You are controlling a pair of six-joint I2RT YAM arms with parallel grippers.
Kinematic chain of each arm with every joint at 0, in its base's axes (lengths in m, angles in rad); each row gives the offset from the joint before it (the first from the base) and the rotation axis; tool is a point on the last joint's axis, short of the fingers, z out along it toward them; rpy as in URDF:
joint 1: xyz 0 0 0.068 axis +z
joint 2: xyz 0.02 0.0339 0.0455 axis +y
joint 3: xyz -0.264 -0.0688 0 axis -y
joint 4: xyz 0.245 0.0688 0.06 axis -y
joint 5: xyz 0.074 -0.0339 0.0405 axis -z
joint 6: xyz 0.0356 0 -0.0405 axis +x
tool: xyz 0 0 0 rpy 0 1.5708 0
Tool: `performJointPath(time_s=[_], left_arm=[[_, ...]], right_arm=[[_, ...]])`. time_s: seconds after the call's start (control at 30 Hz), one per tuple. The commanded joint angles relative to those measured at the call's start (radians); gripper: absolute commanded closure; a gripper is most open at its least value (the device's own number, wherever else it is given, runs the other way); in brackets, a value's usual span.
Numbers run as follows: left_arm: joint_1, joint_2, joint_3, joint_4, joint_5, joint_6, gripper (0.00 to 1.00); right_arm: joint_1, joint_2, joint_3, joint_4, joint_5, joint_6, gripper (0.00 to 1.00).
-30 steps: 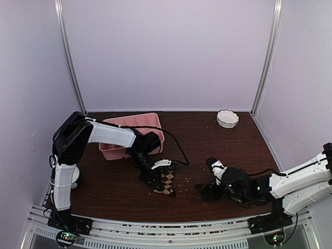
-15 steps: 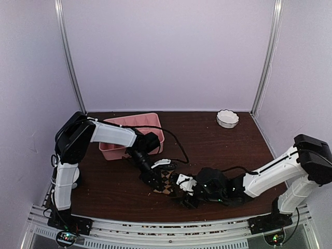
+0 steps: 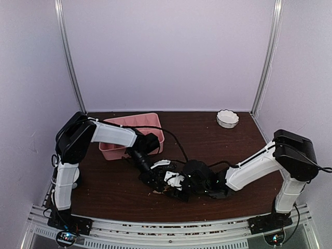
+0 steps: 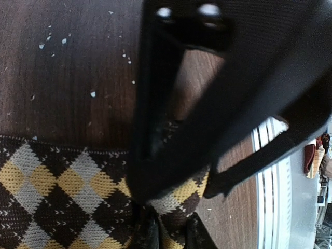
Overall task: Roll the socks
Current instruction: Roll the sock at the center of the board.
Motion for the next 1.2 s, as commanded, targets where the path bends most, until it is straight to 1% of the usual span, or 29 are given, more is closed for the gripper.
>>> performJointPath(time_s=[0.0,0.1,0.23,0.3,0.33,0.37,0.4,0.47,0.6,0.67,0.8,1.0,1.1,1.17], left_arm=[[-0.007,0.062,-0.026,-0.056,-0.084,0.035,0.82],[-0.007,0.062,-0.025,-0.056,-0.085,0.034,0.82],[-0.007,0.062,-0.022,-0.056,-0.094,0.037,0.80],[-0.007,0.060,-0.020,-0.056,-0.106,0.041,0.74],[-0.007,0.019,-0.038,-0.018,-0.148,0.042,0.66],[-0.007,-0.006,-0.059,0.004,-0.166,0.041,0.62],[-0.007,-0.033,-0.080,0.032,-0.187,0.041,0.59],[-0.007,-0.099,-0.128,0.091,-0.229,0.040,0.56],[-0.007,-0.237,-0.228,0.206,-0.301,0.044,0.54],[-0.007,-0.286,-0.260,0.239,-0.312,0.041,0.54],[-0.015,-0.365,-0.331,0.287,-0.296,0.056,0.54],[-0.038,-0.434,-0.404,0.302,-0.250,0.086,0.54],[-0.035,-0.470,-0.430,0.324,-0.252,0.071,0.54],[-0.032,-0.500,-0.449,0.336,-0.247,0.067,0.52]], right_arm=[[-0.019,0.040,0.019,-0.034,-0.059,-0.009,0.58],[-0.024,0.051,0.022,-0.056,-0.095,-0.007,0.65],[-0.032,0.071,0.039,-0.085,-0.154,0.004,0.80],[-0.037,0.087,0.057,-0.105,-0.189,0.018,0.88],[-0.049,0.093,0.075,-0.135,-0.249,0.059,0.98],[-0.055,0.090,0.073,-0.138,-0.269,0.095,1.00],[-0.059,0.086,0.073,-0.147,-0.285,0.124,1.00],[-0.065,0.088,0.073,-0.170,-0.300,0.199,1.00],[-0.072,0.127,0.073,-0.238,-0.300,0.355,1.00],[-0.073,0.157,0.069,-0.264,-0.286,0.436,1.00],[-0.074,0.212,0.084,-0.350,-0.276,0.563,1.00],[-0.085,0.223,0.075,-0.353,-0.299,0.716,1.00],[-0.089,0.228,0.068,-0.344,-0.293,0.762,1.00],[-0.096,0.254,0.071,-0.357,-0.293,0.789,1.00]])
